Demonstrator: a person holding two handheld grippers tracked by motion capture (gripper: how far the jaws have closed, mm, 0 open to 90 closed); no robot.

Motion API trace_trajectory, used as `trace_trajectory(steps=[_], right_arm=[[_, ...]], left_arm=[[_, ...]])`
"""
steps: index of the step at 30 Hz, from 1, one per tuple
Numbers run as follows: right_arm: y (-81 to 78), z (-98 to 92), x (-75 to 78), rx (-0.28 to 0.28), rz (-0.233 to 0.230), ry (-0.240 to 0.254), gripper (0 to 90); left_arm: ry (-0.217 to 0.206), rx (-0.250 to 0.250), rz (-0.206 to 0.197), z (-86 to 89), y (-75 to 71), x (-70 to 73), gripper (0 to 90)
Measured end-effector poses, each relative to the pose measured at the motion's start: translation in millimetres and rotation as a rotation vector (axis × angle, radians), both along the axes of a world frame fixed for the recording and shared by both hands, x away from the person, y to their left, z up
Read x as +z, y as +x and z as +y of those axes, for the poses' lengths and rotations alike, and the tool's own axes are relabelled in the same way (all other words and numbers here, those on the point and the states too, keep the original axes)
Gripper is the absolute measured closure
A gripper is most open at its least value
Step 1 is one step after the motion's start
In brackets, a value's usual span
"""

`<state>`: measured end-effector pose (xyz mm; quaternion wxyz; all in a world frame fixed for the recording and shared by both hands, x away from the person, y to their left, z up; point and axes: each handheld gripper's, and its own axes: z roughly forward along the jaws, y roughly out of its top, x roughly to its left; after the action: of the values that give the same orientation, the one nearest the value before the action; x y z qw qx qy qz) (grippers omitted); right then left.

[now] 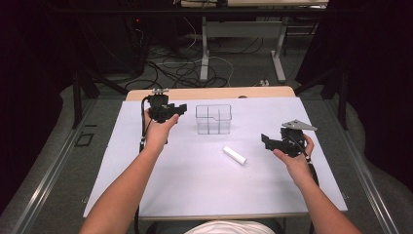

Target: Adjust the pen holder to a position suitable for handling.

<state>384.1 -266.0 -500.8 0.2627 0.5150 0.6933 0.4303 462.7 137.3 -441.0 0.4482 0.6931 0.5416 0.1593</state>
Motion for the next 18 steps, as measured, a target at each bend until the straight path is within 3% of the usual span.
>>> trace_trajectory(steps=[5,12,18], right_arm=[[-1.3,6.2,3.8,0.026,-0.008,-0.016,23.1],[-2.9,5.5,10.7,0.046,-0.004,0.002,29.2],[-1.5,13.9,13.9,0.087,0.013,-0.016,27.0]], left_arm=[[0.015,-0.023,-0.042,4.2,-14.4,-0.6,38.2],[0.08,-0.041,-0.11,13.2,-36.7,-2.9,33.0],[0.076,-0.035,-0.14,24.8,-54.2,-5.8,28.7]])
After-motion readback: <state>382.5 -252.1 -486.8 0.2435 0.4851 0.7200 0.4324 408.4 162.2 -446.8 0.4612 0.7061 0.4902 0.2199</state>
